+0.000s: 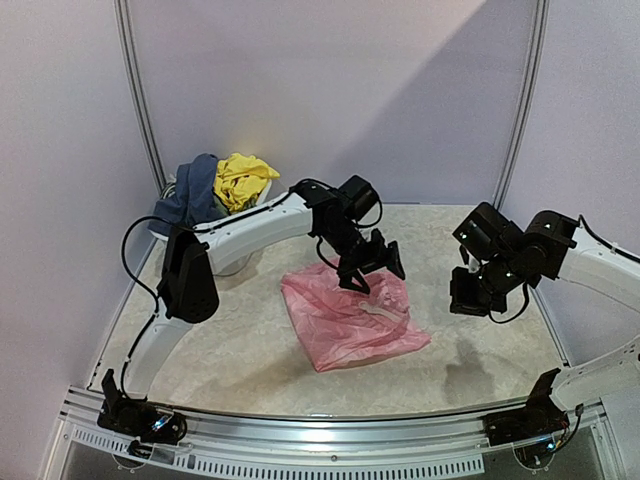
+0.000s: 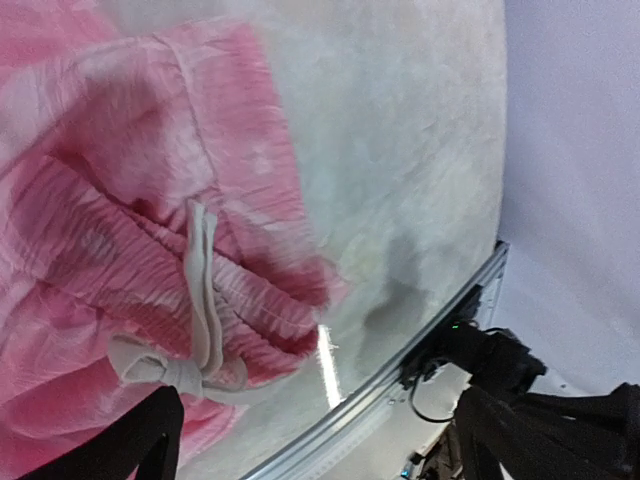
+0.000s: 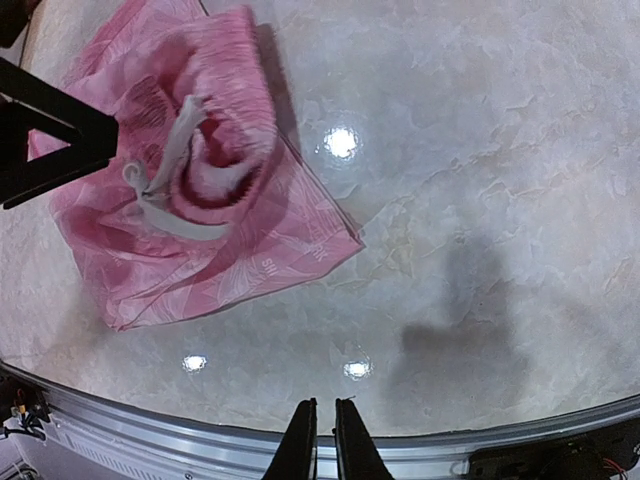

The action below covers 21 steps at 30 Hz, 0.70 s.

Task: Fold and stack the mixed laundry pile
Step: Fold the rectangle-folded shorts at the center of the board, then smooth out the square-folded shorts at the center of the board.

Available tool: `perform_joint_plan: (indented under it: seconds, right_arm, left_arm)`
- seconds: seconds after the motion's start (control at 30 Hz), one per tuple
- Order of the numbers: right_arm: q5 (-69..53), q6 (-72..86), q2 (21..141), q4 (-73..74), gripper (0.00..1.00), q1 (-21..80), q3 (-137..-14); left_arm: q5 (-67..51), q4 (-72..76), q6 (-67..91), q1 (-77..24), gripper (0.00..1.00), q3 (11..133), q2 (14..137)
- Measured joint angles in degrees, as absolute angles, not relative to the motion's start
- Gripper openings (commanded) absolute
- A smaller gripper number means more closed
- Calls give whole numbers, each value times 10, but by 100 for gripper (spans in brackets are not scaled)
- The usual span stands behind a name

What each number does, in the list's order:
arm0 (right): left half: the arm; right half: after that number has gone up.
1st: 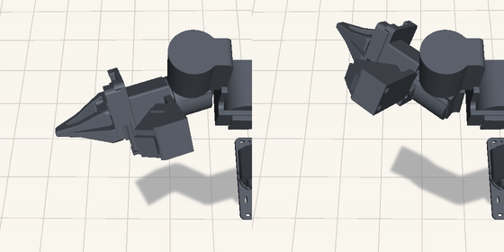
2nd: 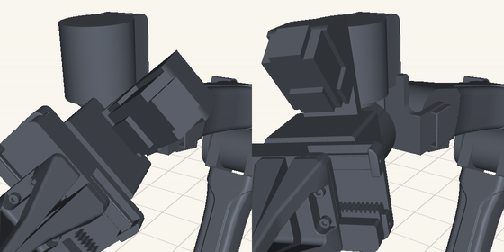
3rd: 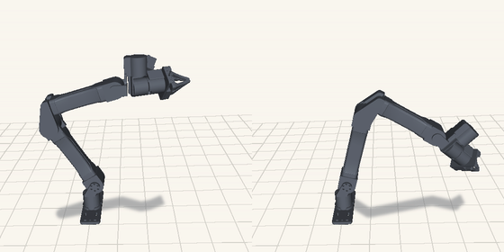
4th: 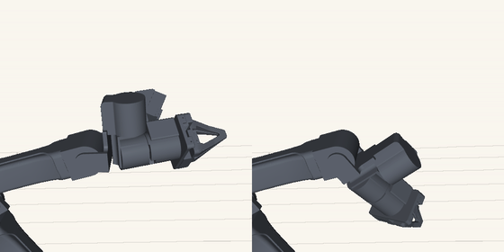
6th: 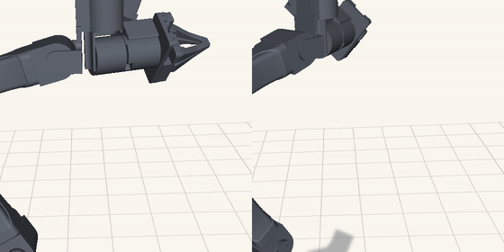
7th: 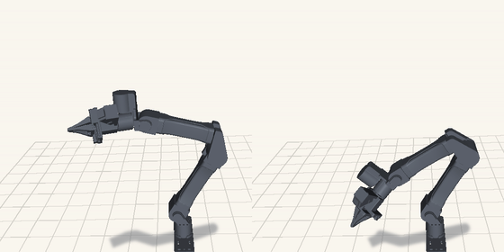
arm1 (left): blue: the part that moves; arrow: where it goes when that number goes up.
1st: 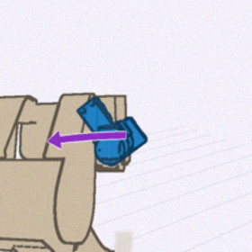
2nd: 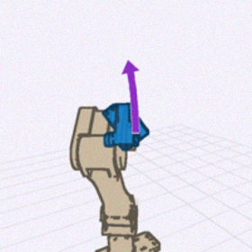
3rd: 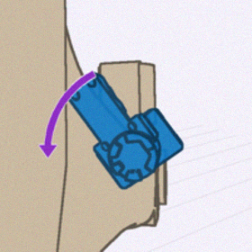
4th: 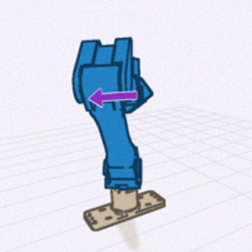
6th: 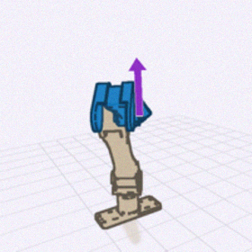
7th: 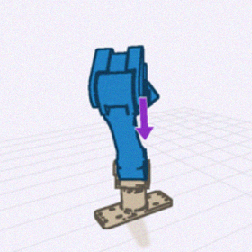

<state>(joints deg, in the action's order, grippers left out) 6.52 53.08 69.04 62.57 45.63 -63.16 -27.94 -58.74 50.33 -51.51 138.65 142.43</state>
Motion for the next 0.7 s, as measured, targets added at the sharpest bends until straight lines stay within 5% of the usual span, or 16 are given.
perform_joint_plan:
  seconds: [0.33,0.7]
  right_arm:
    - [59,505,710,579,19,456,-667]
    - [-22,450,830,486,24,456,-732]
  left_arm:
    - [-293,-504,531,-512,94,1324,1365]
    - [-215,-557,436,-456,42,1110,1138]
